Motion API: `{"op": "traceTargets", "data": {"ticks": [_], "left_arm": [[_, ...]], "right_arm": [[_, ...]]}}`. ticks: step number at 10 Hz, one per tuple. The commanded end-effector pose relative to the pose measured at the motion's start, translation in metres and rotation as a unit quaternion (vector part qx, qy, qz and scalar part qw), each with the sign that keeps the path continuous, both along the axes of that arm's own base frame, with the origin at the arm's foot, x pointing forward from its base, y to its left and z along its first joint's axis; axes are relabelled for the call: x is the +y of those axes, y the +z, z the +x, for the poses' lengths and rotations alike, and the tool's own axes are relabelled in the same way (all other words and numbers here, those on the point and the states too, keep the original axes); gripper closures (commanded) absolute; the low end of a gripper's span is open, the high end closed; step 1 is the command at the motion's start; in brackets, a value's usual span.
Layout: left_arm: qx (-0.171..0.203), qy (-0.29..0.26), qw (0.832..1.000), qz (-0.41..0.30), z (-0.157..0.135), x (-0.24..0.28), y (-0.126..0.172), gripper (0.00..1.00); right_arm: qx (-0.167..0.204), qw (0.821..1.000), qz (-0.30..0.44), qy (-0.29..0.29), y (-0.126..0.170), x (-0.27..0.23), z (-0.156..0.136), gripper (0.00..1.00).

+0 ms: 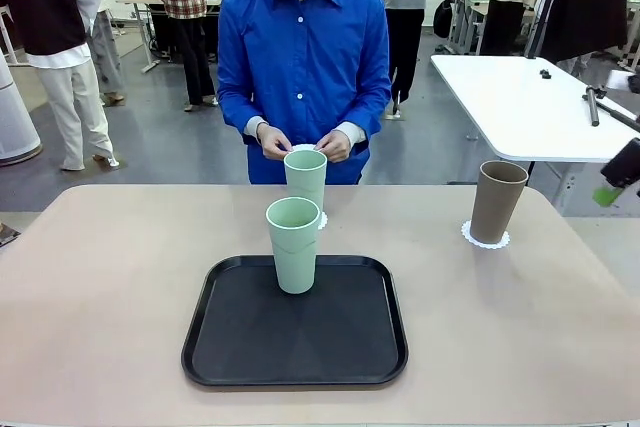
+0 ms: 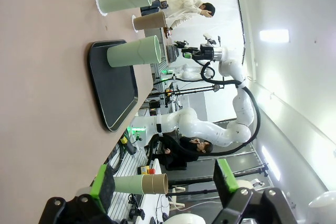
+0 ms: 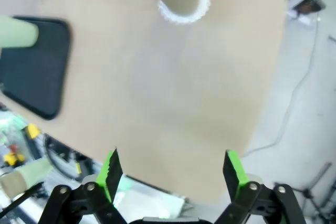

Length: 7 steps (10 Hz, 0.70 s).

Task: Place coasters on the table and set cups on them.
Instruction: Take one Reusable plastic cup from the Flat Tray and place it on a coaster set by the human.

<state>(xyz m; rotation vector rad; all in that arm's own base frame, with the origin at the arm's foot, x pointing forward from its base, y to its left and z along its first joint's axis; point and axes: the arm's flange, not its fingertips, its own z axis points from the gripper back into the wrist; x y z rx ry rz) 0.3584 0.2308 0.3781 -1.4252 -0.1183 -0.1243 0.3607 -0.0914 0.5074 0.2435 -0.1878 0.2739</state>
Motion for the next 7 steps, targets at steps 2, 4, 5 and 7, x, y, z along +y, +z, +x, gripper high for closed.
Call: {"op": "traceTargets", "data": {"ticks": [2, 4, 5, 7], "left_arm": [[-0.002, 0.002, 1.0, 0.001, -0.001, 0.001, 0.002, 0.0], [-0.002, 0.002, 1.0, 0.001, -0.001, 0.001, 0.002, 0.0], [-0.002, 0.002, 1.0, 0.001, -0.001, 0.001, 0.002, 0.0], [-0.002, 0.002, 1.0, 0.001, -0.001, 0.001, 0.002, 0.0]], "right_arm": [[-0.028, 0.969, 0.239, 0.063, -0.006, -0.038, 0.012, 0.0], [-0.051, 0.922, 0.379, 0.06, -0.013, -0.101, 0.018, 0.0], [-0.049, 0.909, 0.412, 0.039, -0.024, -0.123, 0.023, 0.0], [-0.021, 0.889, 0.457, -0.004, -0.049, -0.157, 0.039, 0.0]]}}
